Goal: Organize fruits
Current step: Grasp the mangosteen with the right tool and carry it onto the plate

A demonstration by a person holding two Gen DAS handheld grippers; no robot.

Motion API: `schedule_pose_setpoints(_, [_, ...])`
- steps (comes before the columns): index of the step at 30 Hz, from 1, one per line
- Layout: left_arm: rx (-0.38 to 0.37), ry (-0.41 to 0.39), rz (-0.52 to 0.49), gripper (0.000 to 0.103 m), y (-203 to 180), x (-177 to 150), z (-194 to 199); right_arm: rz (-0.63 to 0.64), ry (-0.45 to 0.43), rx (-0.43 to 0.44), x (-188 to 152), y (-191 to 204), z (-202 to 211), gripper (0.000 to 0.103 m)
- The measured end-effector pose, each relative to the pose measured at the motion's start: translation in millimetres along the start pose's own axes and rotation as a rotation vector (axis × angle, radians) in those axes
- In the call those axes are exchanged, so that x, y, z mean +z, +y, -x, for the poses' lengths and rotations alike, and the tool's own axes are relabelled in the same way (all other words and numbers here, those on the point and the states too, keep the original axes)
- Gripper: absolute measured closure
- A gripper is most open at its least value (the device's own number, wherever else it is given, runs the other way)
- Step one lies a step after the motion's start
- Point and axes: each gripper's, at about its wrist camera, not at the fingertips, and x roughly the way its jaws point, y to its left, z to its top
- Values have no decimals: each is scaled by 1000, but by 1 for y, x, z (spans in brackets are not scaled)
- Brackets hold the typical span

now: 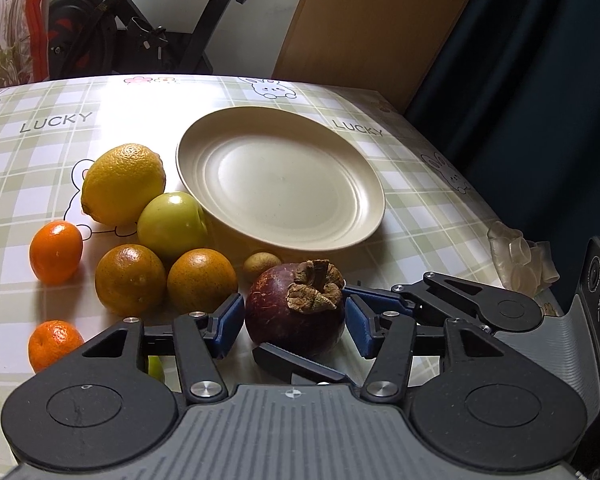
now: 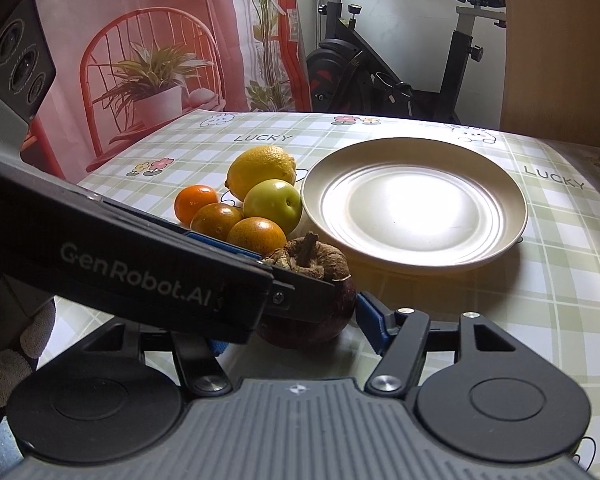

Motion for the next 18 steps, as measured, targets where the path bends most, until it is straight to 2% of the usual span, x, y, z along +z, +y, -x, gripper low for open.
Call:
schedule_pose_setpoints(5, [19,0,-21,43,-9,-2,-2,-14,1,-6,-1,0,5,39])
schedule_pose_setpoints(10, [0,-33,-38,44,-15,3,7,-28,-25,-2,7,-5,19,39])
schedule_pose_setpoints(18, [-17,-129,-104,44,-28,59,24,33,-126,-29,60,-19,34,39])
